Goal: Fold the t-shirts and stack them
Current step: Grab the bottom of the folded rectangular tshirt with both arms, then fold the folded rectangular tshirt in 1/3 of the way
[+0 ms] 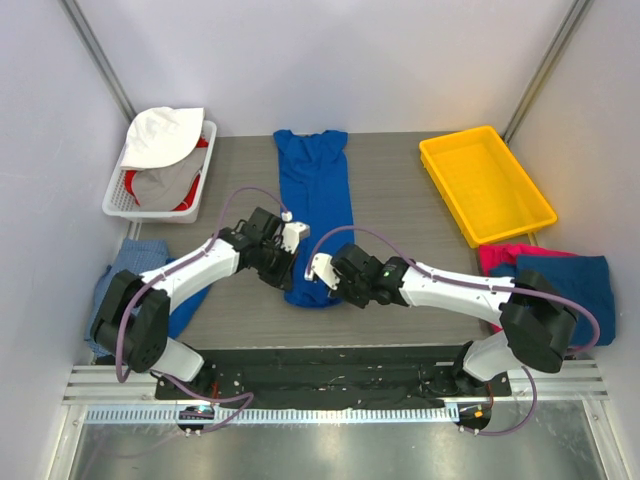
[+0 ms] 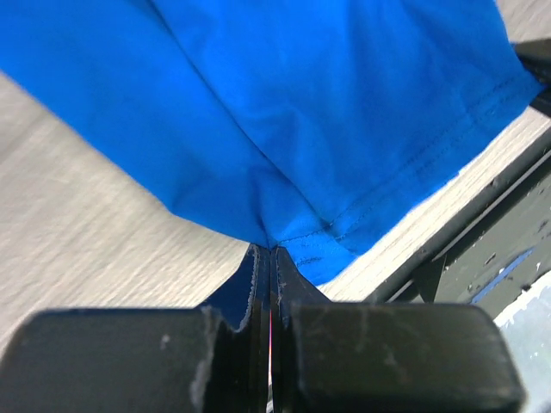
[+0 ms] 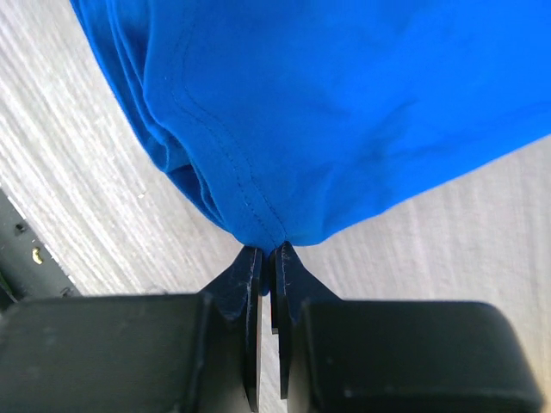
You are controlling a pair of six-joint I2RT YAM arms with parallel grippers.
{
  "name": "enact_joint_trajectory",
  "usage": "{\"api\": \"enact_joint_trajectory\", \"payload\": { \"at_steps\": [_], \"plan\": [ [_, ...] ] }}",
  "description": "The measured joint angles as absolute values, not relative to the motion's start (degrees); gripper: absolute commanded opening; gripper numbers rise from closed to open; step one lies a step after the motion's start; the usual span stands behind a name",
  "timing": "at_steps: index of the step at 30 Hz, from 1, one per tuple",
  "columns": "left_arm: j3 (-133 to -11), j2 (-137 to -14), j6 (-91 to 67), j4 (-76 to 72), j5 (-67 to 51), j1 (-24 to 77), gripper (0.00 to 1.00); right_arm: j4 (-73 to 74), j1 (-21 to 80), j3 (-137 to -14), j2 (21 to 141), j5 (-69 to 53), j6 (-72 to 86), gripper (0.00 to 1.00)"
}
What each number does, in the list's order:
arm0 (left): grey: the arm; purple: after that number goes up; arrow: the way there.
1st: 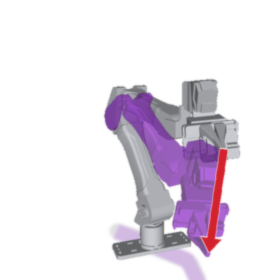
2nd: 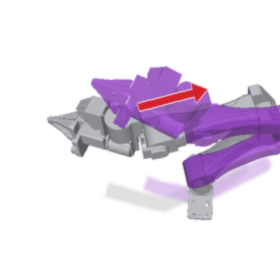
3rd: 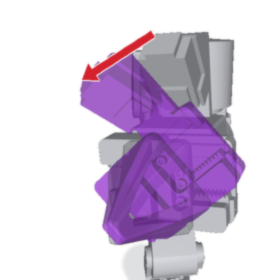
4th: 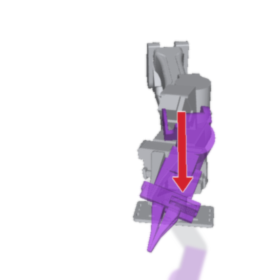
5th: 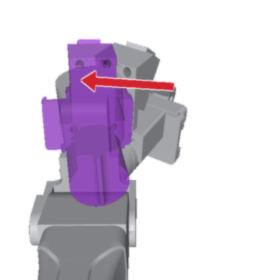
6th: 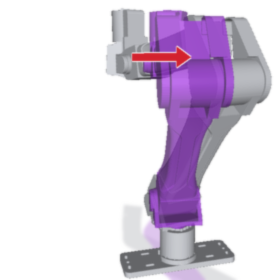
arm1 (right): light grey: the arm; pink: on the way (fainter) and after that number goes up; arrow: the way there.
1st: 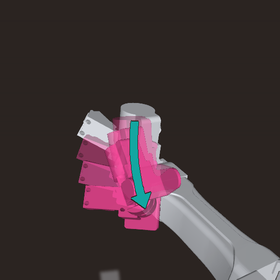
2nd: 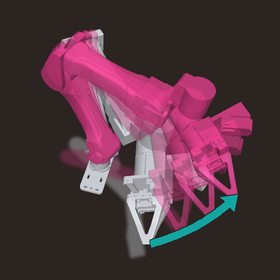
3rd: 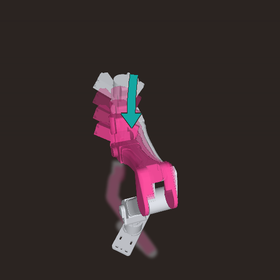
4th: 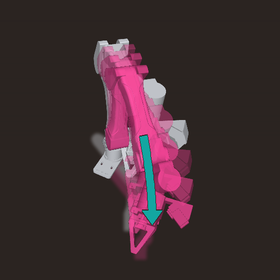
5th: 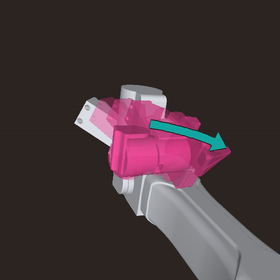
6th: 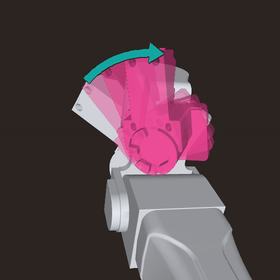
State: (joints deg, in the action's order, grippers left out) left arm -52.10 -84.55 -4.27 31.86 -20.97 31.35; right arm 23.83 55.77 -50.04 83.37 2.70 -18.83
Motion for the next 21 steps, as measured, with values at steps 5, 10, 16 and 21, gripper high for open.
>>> {"api": "enact_joint_trajectory", "payload": {
  "at_steps": [5, 10, 16, 21],
  "plan": [
    [-53.41, -83.22, -4.14, 32.08, -20.12, 29.78, 0.0, 24.29, 55.77, -51.33, 83.11, 4.58, -19.53, 0.01],
    [-53.69, -82.91, -3.97, 32.08, -19.11, 28.6, 0.0, 24.51, 55.27, -51.57, 83.11, 6.26, -20.67, 0.01],
    [-54.68, -82.94, -3.6, 32.03, -17.93, 27.55, 0.0, 24.51, 52.6, -53.71, 83.15, 7.25, -22.24, 0.01],
    [-58.17, -84.47, -2.92, 31.86, -17.37, 26.87, 0.0, 24.49, 49.71, -56.9, 84.9, 7.7, -23.68, 0.01]
  ]
}}
